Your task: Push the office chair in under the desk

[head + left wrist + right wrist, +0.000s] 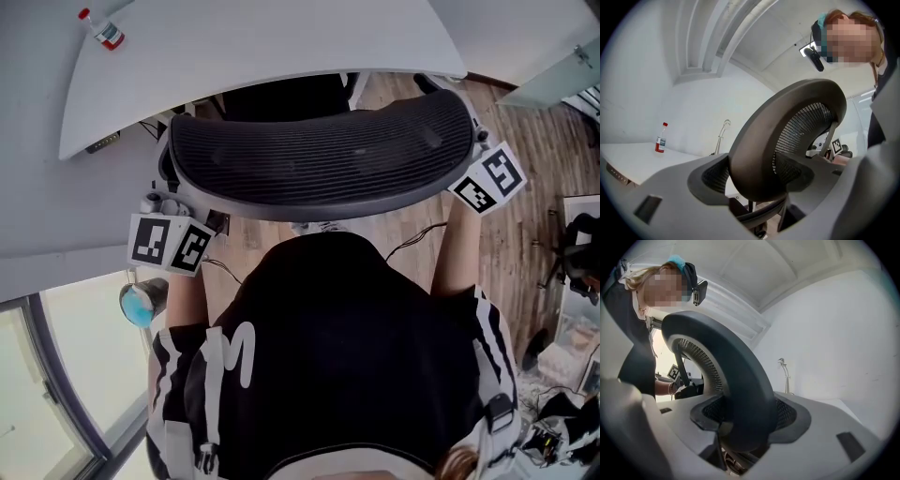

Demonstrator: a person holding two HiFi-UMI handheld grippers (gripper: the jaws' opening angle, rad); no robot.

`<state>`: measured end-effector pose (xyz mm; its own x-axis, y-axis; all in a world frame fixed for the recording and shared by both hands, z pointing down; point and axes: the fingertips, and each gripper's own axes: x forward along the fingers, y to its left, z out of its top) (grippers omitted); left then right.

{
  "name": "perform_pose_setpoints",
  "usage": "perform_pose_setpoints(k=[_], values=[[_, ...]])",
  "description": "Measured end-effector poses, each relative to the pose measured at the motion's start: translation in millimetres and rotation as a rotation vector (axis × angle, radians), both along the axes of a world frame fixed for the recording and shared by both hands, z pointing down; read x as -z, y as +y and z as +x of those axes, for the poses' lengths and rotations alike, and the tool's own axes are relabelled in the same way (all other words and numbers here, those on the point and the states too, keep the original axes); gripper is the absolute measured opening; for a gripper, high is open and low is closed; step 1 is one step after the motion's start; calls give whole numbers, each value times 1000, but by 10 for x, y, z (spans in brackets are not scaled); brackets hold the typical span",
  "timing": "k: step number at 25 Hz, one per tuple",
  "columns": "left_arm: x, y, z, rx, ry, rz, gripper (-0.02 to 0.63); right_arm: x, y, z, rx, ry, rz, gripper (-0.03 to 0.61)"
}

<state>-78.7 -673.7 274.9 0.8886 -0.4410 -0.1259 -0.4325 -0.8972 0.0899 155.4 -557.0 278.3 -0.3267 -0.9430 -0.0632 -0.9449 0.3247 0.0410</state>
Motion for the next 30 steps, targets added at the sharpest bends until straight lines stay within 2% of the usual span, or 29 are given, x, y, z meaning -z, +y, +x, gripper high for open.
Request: perform_pose_setpoints(k=[10,21,30], values=[[-17,-374,17,52,-17,-5,305,7,-348,1,43,2,37,264],[7,-631,132,41,-8,7,305,8,-600,110,26,-15,24,264],[21,-805,184,30,-8,4,305,33,-747,146,28,-14,55,264]])
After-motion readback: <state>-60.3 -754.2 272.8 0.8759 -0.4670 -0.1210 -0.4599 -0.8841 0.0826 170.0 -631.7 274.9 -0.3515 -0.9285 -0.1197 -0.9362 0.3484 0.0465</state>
